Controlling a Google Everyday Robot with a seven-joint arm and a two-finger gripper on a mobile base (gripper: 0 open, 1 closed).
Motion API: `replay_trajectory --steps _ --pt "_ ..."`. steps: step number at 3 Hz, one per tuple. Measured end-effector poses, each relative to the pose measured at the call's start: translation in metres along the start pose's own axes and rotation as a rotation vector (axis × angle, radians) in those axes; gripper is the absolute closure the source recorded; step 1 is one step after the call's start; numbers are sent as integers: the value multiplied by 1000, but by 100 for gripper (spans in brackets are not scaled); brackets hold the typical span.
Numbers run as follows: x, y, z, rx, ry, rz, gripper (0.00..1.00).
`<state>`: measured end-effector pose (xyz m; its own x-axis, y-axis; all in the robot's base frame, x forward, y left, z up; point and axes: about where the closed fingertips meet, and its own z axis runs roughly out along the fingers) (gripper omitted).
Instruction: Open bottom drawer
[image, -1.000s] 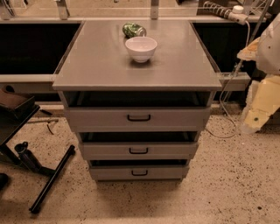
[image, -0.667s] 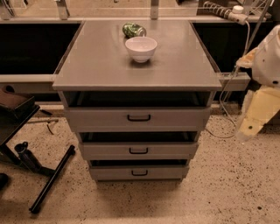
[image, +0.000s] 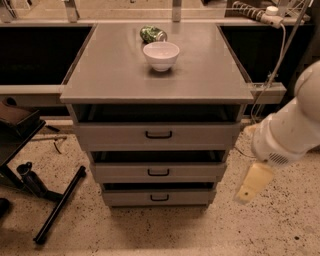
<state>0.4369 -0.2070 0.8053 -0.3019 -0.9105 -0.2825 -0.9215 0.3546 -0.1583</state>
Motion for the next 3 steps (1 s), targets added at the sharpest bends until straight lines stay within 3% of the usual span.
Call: replay_trajectory --steps 1,3 --pt "-2 17 81 -68 -111 -4 0" --pt "-6 10 89 -46 -132 -14 0"
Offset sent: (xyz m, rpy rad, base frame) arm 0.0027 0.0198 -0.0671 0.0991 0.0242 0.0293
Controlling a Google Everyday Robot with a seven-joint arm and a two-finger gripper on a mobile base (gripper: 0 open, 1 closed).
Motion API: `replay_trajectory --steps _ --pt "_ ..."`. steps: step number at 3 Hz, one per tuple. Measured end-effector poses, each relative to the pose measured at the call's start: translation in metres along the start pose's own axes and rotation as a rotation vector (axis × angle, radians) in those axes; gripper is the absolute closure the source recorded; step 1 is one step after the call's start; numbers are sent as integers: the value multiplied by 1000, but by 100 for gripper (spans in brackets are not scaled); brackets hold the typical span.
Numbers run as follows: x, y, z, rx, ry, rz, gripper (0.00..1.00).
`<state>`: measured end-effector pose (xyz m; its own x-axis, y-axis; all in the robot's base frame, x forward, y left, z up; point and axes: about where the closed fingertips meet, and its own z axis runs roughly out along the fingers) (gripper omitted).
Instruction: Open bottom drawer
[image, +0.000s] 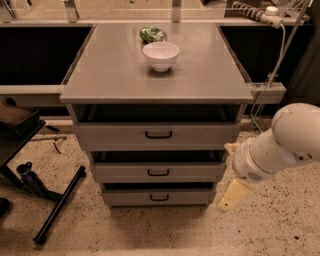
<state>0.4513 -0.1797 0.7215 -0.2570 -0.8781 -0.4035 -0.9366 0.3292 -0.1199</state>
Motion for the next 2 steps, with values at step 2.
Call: replay_trajectory --steps 2 --pt "17 18 70 -67 -47 18 0"
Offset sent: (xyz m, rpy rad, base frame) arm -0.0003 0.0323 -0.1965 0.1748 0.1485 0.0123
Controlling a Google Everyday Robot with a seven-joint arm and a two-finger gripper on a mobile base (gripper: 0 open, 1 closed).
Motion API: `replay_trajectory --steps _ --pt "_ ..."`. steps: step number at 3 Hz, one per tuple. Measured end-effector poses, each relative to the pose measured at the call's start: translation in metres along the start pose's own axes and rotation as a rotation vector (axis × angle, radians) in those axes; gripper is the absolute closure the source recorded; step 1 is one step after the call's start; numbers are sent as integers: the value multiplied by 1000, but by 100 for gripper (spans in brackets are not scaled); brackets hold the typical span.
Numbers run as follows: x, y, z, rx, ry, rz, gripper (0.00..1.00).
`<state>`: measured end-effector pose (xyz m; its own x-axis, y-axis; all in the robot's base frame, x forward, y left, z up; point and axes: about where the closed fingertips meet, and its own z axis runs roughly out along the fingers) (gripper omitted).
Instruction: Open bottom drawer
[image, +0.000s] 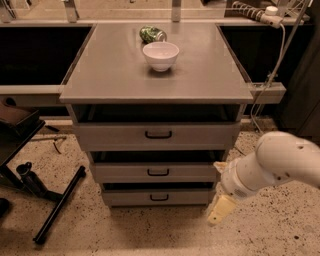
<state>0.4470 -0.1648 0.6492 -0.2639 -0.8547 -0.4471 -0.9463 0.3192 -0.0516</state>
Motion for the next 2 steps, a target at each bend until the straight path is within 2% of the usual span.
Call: replay_trajectory --steps 1,2 --pt "14 4 91 -72 -60 36 0" --pt "19 18 160 -88 -191 56 0"
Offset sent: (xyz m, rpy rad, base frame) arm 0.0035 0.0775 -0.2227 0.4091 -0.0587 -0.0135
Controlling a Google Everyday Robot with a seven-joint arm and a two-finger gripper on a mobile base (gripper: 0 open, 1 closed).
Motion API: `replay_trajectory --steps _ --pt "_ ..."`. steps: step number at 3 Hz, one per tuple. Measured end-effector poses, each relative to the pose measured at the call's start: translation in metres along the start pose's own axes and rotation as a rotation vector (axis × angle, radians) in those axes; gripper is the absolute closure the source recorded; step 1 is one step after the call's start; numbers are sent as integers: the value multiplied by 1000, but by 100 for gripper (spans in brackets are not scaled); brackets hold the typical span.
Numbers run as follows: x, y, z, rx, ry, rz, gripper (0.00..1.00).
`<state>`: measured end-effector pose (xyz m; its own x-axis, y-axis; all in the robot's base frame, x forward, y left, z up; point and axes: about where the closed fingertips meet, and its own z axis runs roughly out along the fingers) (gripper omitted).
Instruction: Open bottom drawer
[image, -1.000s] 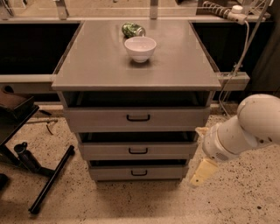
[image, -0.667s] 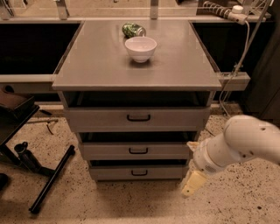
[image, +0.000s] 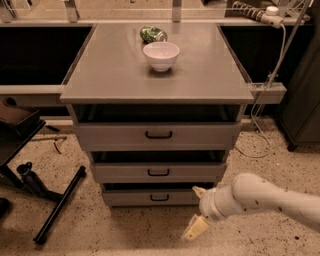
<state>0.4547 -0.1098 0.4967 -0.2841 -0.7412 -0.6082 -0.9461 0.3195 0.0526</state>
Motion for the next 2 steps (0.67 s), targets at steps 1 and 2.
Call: replay_trajectory --steps 1,2 --pt "19 15 30 19 -111 20 0" --pt "19 15 30 19 -111 20 0"
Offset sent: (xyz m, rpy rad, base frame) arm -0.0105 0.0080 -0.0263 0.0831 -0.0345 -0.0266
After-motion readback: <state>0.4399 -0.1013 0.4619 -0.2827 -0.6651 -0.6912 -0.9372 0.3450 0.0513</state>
